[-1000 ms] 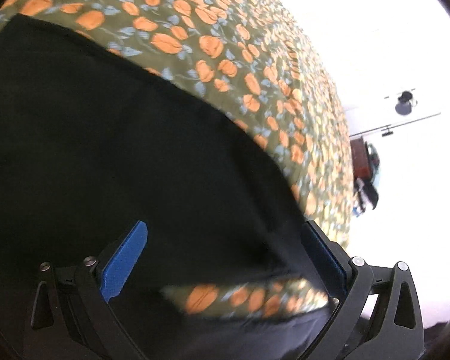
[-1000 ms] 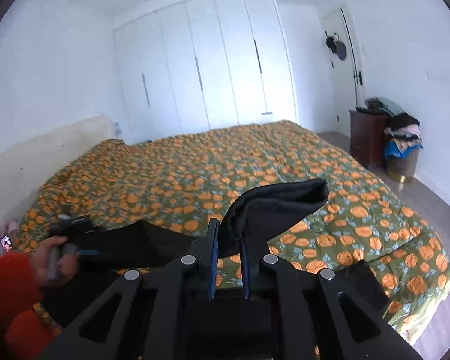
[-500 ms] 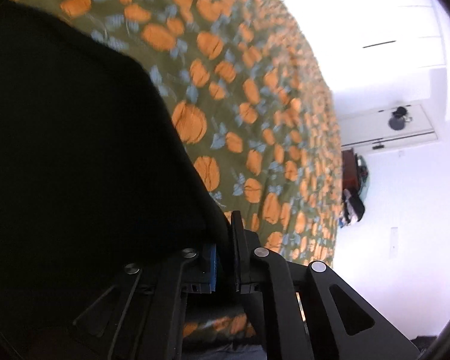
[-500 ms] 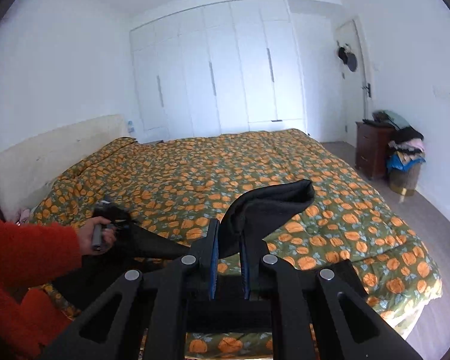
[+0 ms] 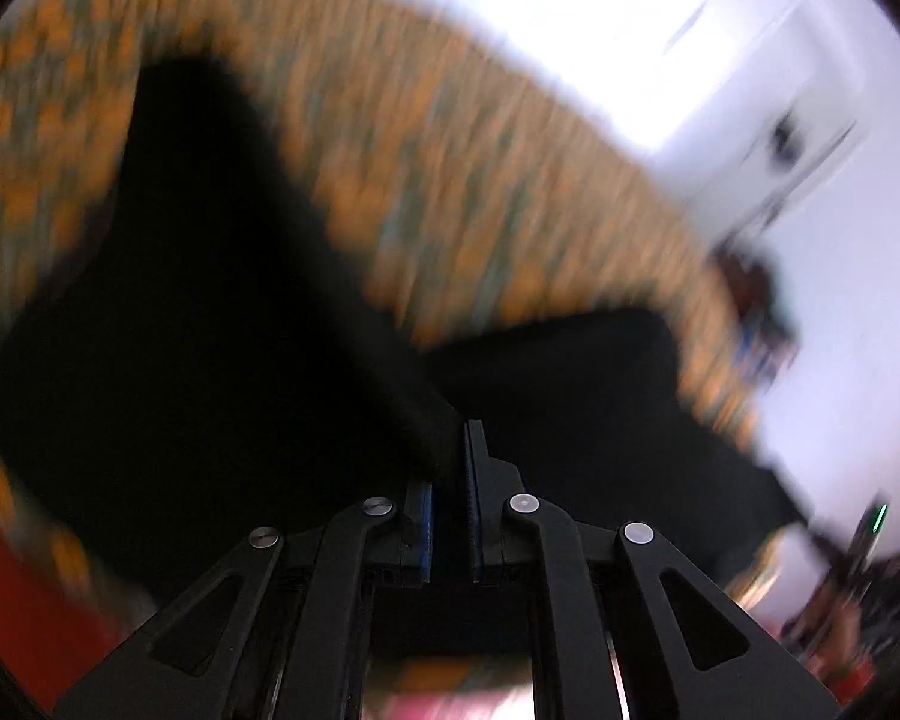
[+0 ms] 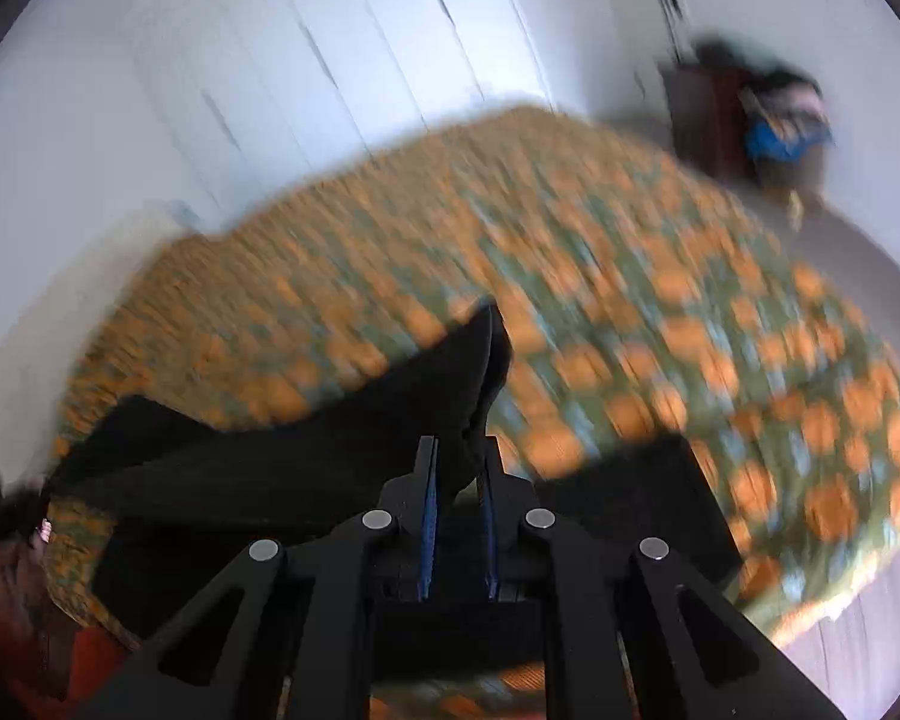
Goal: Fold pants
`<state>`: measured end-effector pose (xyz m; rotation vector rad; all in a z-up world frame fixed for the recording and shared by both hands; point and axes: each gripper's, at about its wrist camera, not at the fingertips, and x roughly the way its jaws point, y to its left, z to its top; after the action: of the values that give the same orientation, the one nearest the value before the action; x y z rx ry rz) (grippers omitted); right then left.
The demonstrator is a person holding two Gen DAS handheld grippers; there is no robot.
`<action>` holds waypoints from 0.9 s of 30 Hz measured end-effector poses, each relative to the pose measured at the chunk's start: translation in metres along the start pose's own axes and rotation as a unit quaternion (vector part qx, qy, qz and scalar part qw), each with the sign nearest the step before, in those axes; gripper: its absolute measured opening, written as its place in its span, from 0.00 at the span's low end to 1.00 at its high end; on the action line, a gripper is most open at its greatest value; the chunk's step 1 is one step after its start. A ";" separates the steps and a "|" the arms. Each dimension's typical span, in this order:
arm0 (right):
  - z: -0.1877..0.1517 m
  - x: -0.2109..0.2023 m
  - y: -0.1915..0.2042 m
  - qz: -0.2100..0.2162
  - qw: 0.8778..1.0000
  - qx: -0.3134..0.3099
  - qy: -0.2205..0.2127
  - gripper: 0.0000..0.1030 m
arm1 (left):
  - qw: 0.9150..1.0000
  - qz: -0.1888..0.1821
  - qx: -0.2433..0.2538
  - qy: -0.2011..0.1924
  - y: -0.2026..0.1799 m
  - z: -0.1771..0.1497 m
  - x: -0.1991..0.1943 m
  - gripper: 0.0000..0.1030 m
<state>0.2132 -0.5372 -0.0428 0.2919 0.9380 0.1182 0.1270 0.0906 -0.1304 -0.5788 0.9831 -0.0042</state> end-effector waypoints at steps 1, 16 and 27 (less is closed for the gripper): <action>-0.008 0.017 -0.013 -0.018 0.999 0.010 0.032 0.12 | 1.000 0.002 -0.009 0.028 0.005 -0.019 0.016 0.06; -0.042 0.033 -0.098 -0.116 0.983 0.133 0.058 0.12 | 0.991 0.001 0.093 0.093 -0.064 -0.059 0.052 0.06; -0.044 0.038 -0.104 -0.133 0.979 0.145 0.059 0.12 | 0.989 0.005 0.106 0.104 -0.056 -0.062 0.059 0.07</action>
<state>0.1973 -0.6192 -0.1280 0.4300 1.1052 -0.2521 0.1256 -0.0005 -0.1768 -0.3823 1.1720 -0.1605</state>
